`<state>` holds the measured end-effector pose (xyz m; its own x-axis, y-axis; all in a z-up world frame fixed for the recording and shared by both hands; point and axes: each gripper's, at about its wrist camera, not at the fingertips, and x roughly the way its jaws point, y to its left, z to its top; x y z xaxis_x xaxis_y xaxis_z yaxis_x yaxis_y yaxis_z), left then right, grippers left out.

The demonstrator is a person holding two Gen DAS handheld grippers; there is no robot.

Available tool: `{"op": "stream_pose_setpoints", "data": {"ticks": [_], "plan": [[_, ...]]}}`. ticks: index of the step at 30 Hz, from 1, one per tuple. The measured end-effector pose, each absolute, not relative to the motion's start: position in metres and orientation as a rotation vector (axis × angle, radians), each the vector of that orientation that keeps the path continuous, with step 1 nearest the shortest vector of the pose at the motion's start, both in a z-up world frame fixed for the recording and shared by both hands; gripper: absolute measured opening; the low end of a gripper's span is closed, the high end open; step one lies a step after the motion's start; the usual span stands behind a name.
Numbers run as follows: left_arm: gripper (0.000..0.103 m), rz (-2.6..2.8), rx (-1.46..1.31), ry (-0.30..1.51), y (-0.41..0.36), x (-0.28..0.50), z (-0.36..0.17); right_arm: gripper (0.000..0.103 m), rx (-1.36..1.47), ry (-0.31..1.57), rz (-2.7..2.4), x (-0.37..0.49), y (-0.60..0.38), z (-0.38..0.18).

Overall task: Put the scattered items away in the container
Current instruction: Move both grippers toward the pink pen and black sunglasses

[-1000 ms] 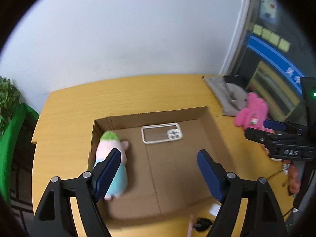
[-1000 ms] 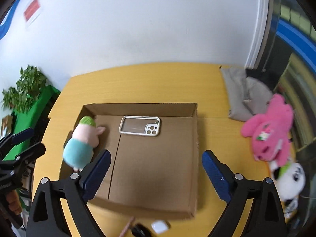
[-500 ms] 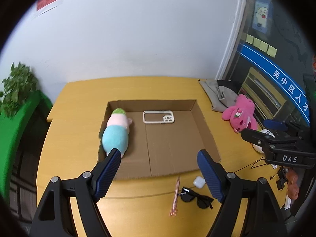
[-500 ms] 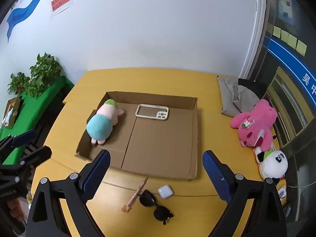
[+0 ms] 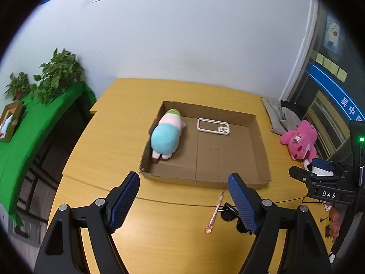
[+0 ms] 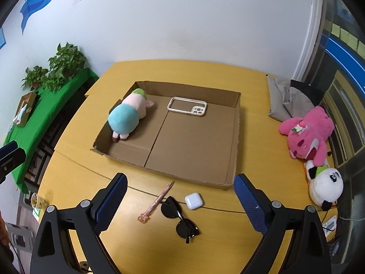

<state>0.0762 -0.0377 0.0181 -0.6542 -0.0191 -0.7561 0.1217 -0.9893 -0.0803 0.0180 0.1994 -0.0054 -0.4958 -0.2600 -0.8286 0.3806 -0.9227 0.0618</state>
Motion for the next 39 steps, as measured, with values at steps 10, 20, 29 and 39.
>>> {"op": "stream_pose_setpoints", "data": {"ticks": [10,20,29,39], "plan": [[0.08,-2.806,1.3,0.147,-0.027,0.08,0.011,0.097,1.291,0.167,-2.425,0.029,0.206,-0.003],[0.08,-2.856,1.499,0.167,-0.019,0.044,-0.036,0.097,1.396,0.136,-2.411,0.035,0.227,-0.029],[0.08,-2.871,1.787,0.104,0.011,0.006,-0.108,0.097,1.525,0.137,-2.316,0.043,0.24,-0.097],[0.08,-2.864,2.189,0.188,0.045,-0.029,-0.202,0.096,1.576,0.339,-2.16,0.054,0.221,-0.208]]}}
